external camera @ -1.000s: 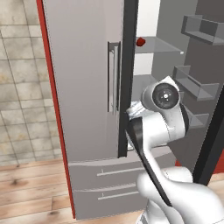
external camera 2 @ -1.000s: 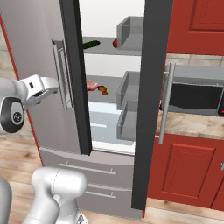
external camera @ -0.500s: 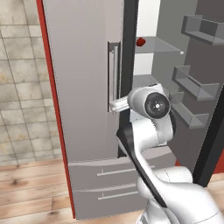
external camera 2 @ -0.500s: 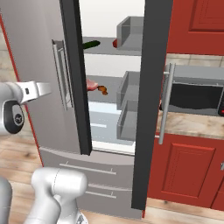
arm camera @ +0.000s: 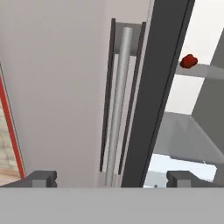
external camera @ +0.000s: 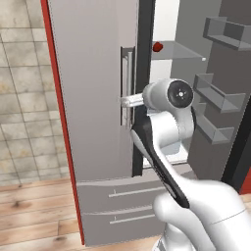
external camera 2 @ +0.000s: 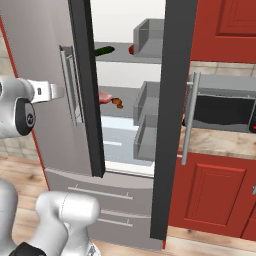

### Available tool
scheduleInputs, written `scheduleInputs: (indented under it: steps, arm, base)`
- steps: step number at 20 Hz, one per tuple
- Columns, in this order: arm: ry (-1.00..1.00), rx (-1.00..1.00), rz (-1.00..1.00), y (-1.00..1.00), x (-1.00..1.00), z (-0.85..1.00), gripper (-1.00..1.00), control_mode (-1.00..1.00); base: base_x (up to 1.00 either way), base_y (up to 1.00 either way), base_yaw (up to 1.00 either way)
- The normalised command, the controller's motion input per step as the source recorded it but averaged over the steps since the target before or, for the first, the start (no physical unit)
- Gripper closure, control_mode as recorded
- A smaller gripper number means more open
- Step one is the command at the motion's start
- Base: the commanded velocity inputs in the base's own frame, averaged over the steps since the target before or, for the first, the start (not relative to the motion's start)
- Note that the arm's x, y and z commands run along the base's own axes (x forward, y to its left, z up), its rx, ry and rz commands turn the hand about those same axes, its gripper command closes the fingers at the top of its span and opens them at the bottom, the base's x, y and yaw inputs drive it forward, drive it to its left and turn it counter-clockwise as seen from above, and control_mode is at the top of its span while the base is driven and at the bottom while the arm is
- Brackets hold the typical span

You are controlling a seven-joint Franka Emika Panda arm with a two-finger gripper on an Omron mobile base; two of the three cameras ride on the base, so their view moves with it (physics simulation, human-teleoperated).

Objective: Gather the bell pepper and cucumber from the fridge and place them on a tray on the dining counter. Then gather the chicken drumstick and steak from the fridge and place them on the other tray.

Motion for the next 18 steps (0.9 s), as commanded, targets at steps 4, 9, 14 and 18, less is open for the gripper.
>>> scheduleInputs:
  steps: [4,9,14,18]
  arm:
    - [0.19,0.0,0.0,0.43,0.28,0.06,-1.0,-1.0]
    - [0.15,0.0,0.0,0.25,0.33,0.0,-1.0,-1.0]
    - [0.03,0.0,0.0,0.0,0.11,0.0,-1.0,-1.0]
    - [0.0,0.0,0.0,-0.31,-0.18,0.0,-1.0,-1.0]
  base:
    - [0.0,0.0,0.0]
    - [0.0,0.0,0.0]
    - [0.0,0.0,0.0]
    - [0.0,0.0,0.0]
